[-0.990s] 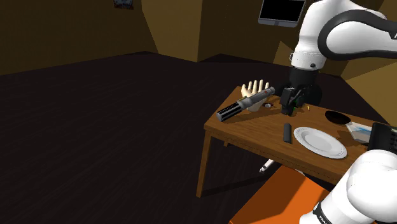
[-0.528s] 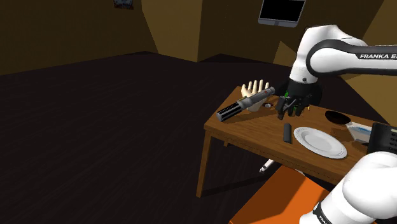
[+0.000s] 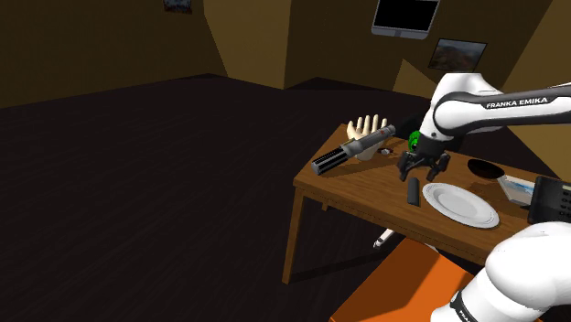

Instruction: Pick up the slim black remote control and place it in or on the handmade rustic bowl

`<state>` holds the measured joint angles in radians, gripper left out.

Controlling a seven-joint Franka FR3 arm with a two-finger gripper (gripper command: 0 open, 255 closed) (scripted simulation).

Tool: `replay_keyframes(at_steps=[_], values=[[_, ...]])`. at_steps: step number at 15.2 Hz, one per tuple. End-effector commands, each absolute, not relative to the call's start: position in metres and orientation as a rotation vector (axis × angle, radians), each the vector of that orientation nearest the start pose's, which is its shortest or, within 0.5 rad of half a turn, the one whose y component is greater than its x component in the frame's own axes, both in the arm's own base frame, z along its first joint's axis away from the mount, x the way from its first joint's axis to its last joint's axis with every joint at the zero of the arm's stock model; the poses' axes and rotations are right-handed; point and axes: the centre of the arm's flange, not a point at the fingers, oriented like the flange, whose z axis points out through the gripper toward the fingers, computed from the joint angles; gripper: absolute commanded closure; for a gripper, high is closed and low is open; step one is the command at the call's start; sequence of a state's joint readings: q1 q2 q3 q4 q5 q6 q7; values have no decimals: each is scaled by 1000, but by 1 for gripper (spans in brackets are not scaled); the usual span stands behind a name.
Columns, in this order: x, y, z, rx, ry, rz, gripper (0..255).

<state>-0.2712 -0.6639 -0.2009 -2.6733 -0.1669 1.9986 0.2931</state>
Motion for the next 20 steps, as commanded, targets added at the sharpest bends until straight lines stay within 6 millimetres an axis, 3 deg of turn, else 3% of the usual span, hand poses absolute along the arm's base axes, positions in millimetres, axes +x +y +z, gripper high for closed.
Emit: replay_keyframes(at_steps=[1, 7, 15, 20], values=[[296, -179, 412, -2955, 1114, 12, 0], [278, -233, 353, -2798, 1393, -21, 0], [278, -233, 313, -2798, 1394, -21, 0], [278, -233, 313, -2798, 1394, -21, 0]])
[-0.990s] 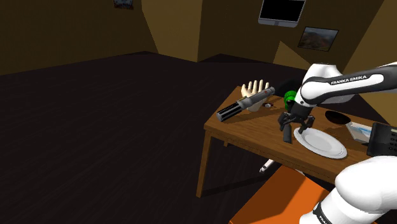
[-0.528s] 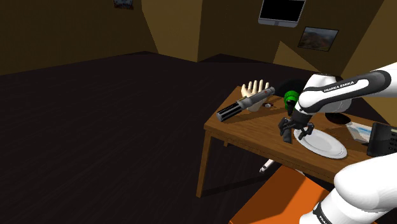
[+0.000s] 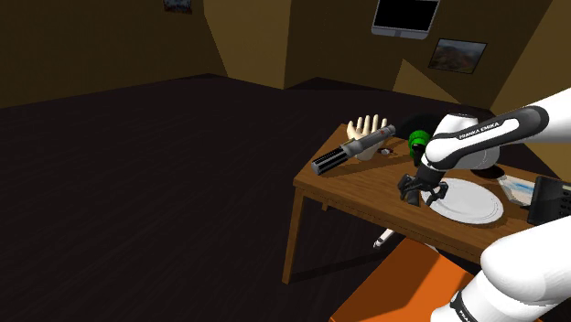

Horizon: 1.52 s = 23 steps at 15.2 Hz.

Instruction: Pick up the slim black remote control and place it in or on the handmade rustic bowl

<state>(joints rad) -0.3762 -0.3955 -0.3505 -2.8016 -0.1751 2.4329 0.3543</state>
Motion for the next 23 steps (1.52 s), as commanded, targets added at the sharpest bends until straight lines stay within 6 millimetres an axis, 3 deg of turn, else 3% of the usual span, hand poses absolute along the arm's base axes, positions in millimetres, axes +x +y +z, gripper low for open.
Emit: replay_keyframes(at_steps=[1, 3, 4, 13, 23], values=[[278, -233, 313, -2798, 1394, -21, 0], [278, -233, 313, -2798, 1394, -21, 0], [278, -233, 313, -2798, 1394, -21, 255], [278, -233, 313, -2798, 1394, -21, 255], [278, -233, 366, -2798, 1394, -21, 255]])
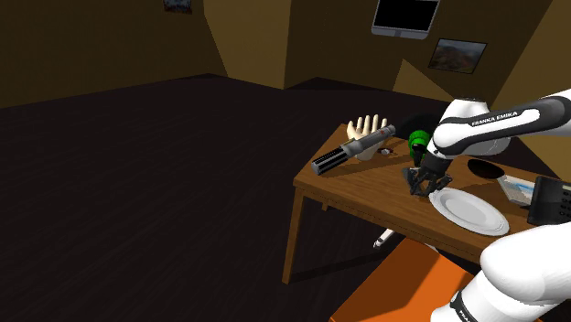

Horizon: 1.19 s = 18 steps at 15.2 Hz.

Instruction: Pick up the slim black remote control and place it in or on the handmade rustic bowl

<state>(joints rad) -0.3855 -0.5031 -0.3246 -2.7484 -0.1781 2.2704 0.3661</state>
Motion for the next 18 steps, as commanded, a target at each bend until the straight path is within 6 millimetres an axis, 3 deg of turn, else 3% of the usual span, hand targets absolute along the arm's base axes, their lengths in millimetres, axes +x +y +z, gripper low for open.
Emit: replay_keyframes(at_steps=[1, 14, 18], values=[[278, -233, 371, -2798, 1394, -21, 255], [278, -233, 436, -2798, 1394, -21, 255], [263, -284, 435, -2798, 1394, -21, 255]])
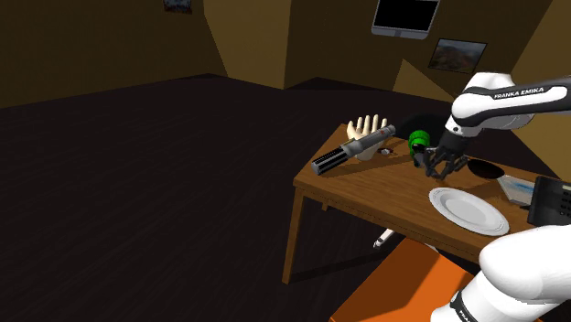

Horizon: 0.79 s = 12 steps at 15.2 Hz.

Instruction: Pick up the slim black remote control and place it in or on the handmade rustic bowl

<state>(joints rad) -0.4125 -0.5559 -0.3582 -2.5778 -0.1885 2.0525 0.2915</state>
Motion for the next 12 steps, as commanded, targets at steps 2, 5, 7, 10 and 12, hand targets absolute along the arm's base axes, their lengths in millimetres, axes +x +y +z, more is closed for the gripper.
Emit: replay_keyframes(at_steps=[2, 5, 7, 10, 12], values=[[255, -309, 434, -2798, 1394, -21, 255], [243, -347, 433, -2798, 1394, -21, 255], [235, -372, 433, -2798, 1394, -21, 255], [223, -409, 432, -2798, 1394, -21, 255], [215, -435, 431, -2798, 1394, -21, 255]])
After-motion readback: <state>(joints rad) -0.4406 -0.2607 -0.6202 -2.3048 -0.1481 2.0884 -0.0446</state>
